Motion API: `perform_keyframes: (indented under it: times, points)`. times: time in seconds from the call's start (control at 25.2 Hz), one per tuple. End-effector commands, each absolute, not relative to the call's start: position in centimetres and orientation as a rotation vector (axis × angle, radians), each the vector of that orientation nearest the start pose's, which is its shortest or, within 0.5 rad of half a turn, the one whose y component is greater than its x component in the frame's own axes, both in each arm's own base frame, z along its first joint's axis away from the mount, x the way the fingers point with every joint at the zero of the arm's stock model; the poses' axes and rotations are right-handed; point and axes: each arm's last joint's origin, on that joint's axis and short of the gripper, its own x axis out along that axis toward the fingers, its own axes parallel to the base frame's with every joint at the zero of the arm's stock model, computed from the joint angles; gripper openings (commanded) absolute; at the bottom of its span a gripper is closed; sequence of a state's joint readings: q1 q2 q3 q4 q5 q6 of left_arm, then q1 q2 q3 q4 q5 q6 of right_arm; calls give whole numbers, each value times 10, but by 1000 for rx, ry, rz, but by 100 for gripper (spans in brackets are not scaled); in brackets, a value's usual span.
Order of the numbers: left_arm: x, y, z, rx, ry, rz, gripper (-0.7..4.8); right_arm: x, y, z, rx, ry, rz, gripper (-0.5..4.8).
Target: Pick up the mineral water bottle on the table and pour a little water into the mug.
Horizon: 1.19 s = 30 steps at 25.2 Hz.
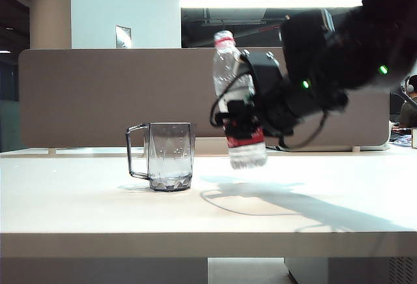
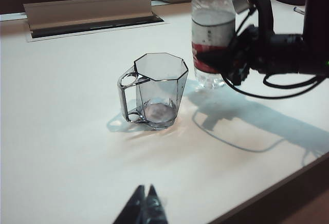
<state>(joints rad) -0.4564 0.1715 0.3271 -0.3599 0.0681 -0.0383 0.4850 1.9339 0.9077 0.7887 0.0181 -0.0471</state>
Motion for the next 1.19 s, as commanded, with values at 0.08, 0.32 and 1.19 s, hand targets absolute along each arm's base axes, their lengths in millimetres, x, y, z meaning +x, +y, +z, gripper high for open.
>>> perform_keyframes:
  times: [0.08,0.32,1.19]
  points:
    - [77,-40,228,4,202,-520,-5,333,177,139,12,119,512,210]
    - [77,-40,228,5,203,-520,-5,329,176,124,33,137,538,228]
    - [77,-40,228,5,204,-520,-5,271,146,136,-7,162,560,431]
